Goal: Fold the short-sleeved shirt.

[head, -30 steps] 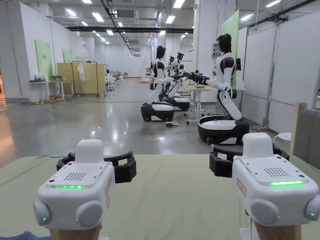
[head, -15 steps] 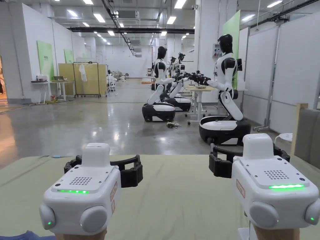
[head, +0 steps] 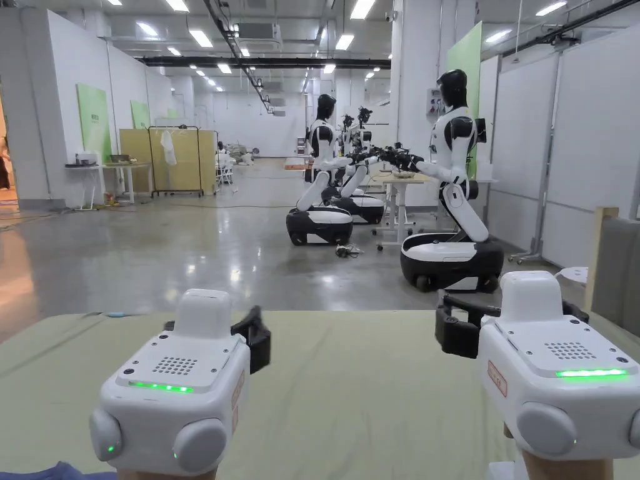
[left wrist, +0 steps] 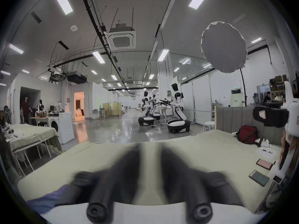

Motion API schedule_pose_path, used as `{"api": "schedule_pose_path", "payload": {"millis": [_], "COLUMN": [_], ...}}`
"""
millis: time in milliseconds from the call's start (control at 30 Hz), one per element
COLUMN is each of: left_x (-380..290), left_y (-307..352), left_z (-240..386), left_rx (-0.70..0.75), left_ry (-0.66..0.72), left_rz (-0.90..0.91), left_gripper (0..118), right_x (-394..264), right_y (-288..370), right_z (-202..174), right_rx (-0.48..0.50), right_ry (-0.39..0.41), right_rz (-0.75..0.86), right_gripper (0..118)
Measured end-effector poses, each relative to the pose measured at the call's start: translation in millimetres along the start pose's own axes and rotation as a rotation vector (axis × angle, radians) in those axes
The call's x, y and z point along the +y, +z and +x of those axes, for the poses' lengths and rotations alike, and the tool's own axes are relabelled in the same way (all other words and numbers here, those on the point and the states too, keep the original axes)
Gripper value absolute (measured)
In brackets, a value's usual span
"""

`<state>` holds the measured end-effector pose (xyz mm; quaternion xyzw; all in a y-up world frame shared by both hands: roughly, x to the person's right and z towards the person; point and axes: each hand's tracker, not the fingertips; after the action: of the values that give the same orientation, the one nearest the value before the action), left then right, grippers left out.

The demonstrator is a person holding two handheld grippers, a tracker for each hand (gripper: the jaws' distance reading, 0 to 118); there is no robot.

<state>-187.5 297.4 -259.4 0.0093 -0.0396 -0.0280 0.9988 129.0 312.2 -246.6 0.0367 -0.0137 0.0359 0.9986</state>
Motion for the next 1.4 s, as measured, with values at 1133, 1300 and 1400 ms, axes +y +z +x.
{"api": "schedule_pose_path", "payload": {"millis": [1133, 1300, 1400], "left_x": [-9, -36, -67], "left_y": [203, 159, 118], "left_z": [-240, -234, -231], "left_rx": [0.518, 0.376, 0.184], "left_ry": [0.017, 0.058, 0.173], "left_rz": [-0.126, -0.256, -0.454], "left_gripper": [0, 0, 18], "right_x": [10, -9, -28], "right_y": [9, -8, -19], "right_z": [-306, -285, -268], "right_rx": [0.690, 0.650, 0.617], "right_ry": [-0.104, -0.049, -0.005], "right_rz": [0.023, -0.036, -0.075], "right_gripper": [2, 2, 3]}}
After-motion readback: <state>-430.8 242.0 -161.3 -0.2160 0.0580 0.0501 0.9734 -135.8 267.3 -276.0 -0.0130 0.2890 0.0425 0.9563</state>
